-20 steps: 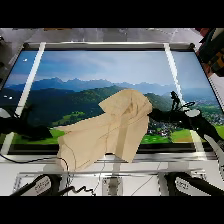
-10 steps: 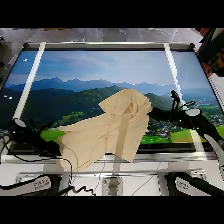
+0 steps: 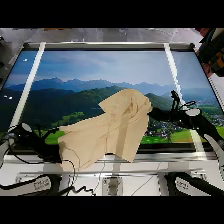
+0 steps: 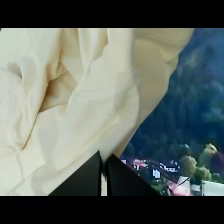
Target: Fold the clothes and pants, and hang the long-sleeved shirts on hangers.
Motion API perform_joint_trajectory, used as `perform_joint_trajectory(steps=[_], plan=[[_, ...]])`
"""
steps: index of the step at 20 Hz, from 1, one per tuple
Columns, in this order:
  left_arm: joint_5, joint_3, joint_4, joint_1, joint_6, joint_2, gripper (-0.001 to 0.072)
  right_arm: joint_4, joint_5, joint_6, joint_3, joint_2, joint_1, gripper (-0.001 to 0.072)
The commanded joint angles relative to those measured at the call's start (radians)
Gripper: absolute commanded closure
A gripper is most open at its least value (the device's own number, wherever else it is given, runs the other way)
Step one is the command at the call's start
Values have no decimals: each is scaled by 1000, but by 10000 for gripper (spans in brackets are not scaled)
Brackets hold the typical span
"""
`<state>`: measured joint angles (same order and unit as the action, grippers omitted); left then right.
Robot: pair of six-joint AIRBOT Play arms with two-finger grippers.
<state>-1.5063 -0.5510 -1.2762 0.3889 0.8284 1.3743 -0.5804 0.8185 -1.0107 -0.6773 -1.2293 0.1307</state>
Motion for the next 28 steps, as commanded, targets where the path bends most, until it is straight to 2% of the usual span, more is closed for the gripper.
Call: perform_joint_trajectory(steps=[1, 2, 5, 8, 11, 15, 17, 19, 24, 28], plan=[[26, 3, 37, -63, -26, -1, 655, 1, 5, 0, -2, 1, 0, 696], [26, -11, 54, -85, -26, -8, 693, 1, 10, 0, -3, 2, 0, 697], [-3, -111, 165, -127, -34, -62, 694, 0, 34, 5, -34, 14, 0, 697], [-83, -308, 351, -120, -76, -125, 694, -14, 39, 7, -128, 58, 0, 697], [-90, -554, 597, -71, -124, -183, 694, -62, 76, 6, -271, 126, 0, 697], [-1, -842, 975, 66, -130, -234, 695, -108, 95, 0, -482, 254, 0, 697], [80, -914, 1097, 136, -130, -272, 695, -142, 92, -1, -589, 328, 0, 697], [172, -936, 1144, 198, -130, -329, 695, -197, 87, -11, -687, 395, 1, 697], [341, -936, 1150, 341, -124, -509, 695, -381, 56, -128, -880, 558, 0, 697], [563, -936, 1088, 415, -118, -644, 696, -418, 50, -207, -939, 666, 0, 698]])
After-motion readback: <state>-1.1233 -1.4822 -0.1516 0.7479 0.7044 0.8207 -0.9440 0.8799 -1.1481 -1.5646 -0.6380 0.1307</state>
